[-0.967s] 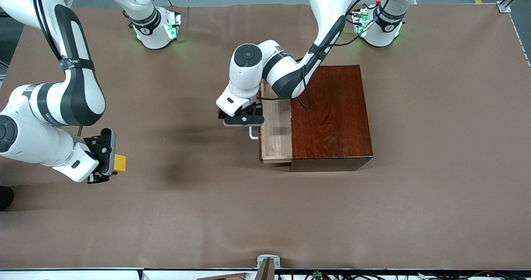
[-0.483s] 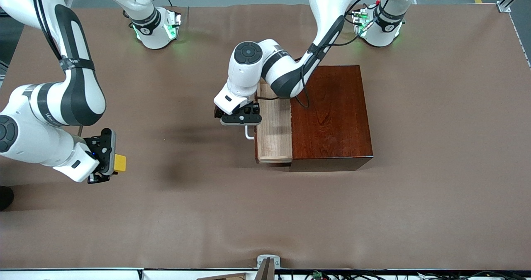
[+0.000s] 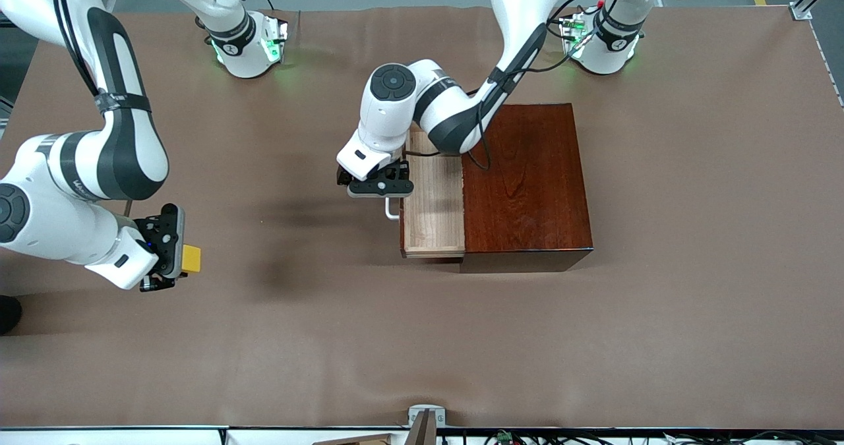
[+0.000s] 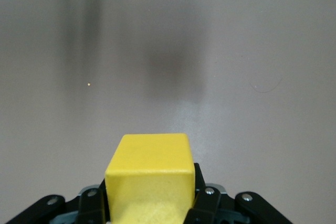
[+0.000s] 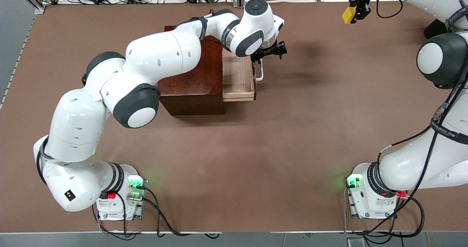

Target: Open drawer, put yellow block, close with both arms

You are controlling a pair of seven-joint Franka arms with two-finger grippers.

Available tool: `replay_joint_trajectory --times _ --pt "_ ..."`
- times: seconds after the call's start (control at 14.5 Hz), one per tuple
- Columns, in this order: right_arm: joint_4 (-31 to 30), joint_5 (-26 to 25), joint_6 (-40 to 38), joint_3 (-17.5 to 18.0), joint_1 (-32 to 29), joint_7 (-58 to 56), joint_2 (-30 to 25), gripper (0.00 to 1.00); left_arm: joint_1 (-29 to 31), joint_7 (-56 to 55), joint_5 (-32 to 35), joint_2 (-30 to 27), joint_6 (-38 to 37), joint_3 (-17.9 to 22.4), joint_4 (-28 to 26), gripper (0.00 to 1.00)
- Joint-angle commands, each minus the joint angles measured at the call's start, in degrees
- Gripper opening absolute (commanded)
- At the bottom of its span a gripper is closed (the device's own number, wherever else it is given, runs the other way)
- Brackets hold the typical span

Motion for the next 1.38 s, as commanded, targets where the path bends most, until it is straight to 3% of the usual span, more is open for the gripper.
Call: replay_joint_trajectory --times 0.0,0.28,0.41,0.69,0.76,0.97,1.31 --pt "-0.3 0.8 -0.4 0.5 -0.6 -1.3 -0.4 0.00 -0.2 -0.3 -1.7 0.2 -0.7 -0.2 2.3 1.00" --pt "-0.1 1.0 -1.7 0.8 0.4 -1.2 -0.5 0.00 0.0 -0.8 -4.0 -2.7 -2.0 -0.1 2.3 1.00" --pt "-0.1 1.1 -1.8 2.4 1.6 -1.2 -0.8 0.00 2.5 -0.7 -5.7 -7.6 -8.8 0.3 2.2 1.00" --pt "0.1 1.3 -1.4 11.0 2.7 2.4 -0.9 0.00 7.6 3.6 -3.9 -17.3 -25.9 0.5 1.7 1.00" --pt "0.2 0.9 -1.3 11.8 4.1 5.6 -1.0 0.00 9.1 7.2 -3.4 -19.1 -30.7 0.6 1.5 1.00" --pt "1.8 0.0 -1.1 11.7 13.5 15.4 -0.9 0.00 17.0 21.4 -2.7 -24.3 -42.3 0.5 1.0 1.00" --pt "3.1 -10.0 2.5 11.7 29.3 35.2 -0.3 0.00 28.5 34.0 -3.4 -31.6 -49.3 0.0 -3.4 1.00"
